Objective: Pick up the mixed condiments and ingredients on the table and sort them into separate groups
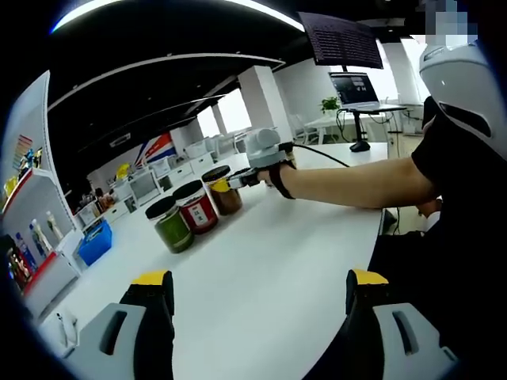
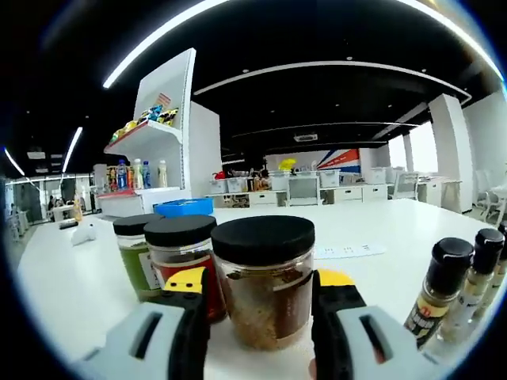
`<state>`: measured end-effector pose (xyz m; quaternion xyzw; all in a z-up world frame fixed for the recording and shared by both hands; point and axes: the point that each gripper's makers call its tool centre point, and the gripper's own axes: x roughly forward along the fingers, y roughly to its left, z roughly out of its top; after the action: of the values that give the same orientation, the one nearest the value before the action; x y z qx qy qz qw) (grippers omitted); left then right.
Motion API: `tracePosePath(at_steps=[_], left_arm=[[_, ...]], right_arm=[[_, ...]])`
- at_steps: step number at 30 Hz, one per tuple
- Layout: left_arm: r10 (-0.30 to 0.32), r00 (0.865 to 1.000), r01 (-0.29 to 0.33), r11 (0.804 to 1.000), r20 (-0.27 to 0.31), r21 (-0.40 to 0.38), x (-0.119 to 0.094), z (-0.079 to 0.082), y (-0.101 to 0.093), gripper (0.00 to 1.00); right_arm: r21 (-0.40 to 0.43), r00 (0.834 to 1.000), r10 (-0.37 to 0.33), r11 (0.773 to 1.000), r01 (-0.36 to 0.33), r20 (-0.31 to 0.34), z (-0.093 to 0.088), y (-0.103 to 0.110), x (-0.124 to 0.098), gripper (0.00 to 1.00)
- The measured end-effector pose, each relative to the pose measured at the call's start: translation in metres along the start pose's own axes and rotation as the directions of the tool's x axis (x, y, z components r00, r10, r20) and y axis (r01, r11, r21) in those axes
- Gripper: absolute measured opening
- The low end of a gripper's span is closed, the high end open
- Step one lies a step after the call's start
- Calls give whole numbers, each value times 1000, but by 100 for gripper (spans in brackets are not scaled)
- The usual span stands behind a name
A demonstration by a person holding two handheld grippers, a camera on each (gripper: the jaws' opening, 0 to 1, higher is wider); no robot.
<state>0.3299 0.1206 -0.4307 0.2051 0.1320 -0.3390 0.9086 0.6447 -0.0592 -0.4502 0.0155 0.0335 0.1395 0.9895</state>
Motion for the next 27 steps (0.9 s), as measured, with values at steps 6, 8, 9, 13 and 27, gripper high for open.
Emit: tracePosePath(at_steps=[6,8,9,13,27], left_arm=[[-10,1000,10,1000,15,-9,-1,4,-4,89],[-11,1000,11,1000,17,-14,-1,5,-5,89],[-9,1000,9,1000,17,-11,-1,5,-5,89],[-13,1000,13,1000,15,-8,1,7,-8,89],[-13,1000,13,1000,27,-3,8,15,-12,89]], right_arm=[[-2,1000,26,1000,-26,0,9,0,-19,58],[-11,999,36,999,-36,-4,12,2,-28,63],[-26,1000,31,999,-31,-4,13,1,-33,66],[-73,999,27,997,-29,-19,23,-2,-47,69],[-91,993,115,989,-118,-35,43,-2,-114,97]])
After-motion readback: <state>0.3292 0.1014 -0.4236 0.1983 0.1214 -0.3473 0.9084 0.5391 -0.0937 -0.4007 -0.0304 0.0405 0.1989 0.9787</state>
